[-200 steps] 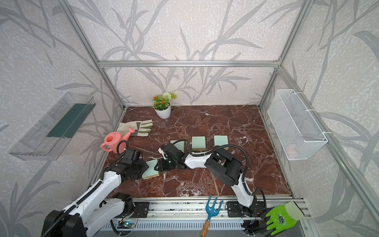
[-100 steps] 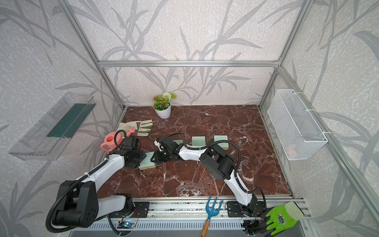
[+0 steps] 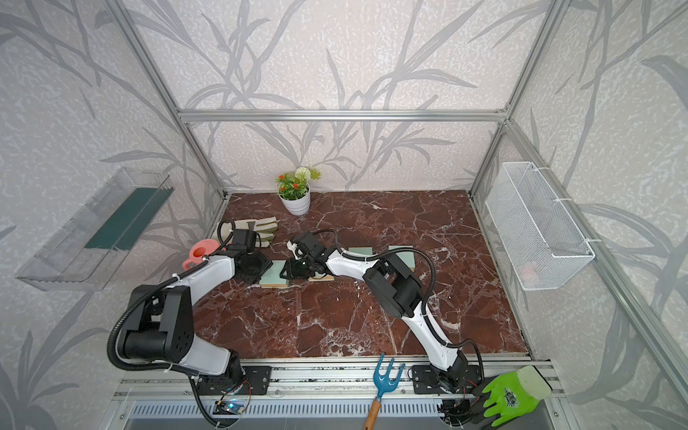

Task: Take out the earrings from the drawer-style jewelry box
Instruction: Move the jewelry box to the center of the board.

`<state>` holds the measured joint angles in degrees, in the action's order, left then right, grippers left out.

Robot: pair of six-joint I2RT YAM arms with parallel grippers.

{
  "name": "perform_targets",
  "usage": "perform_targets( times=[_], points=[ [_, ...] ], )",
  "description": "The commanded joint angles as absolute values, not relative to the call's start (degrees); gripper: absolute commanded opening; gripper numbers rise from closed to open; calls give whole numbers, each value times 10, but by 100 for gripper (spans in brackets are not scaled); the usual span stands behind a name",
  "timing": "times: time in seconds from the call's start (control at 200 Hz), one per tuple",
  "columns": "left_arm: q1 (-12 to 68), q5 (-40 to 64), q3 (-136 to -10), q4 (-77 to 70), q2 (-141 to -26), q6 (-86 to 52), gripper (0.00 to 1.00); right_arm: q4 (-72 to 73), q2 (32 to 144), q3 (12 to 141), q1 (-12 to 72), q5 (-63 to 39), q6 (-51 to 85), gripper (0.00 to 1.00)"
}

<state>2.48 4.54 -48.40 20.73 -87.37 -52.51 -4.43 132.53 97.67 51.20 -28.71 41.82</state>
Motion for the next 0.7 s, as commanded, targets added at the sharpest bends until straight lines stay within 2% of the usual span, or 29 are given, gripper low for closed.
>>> perform_targets(
  times=[0.0, 0.32, 0.695],
  points=[
    [28, 81, -515, 188, -906, -531, 49, -66, 1351, 1021, 512, -313, 403, 36],
    [28, 93, -529, 181, -925, -531, 49, -80, 1361, 1045, 493, -316, 399, 36],
    [28, 47, -531, 213, -896, -528, 49, -82, 1343, 1030, 494, -296, 393, 37]
  ],
)
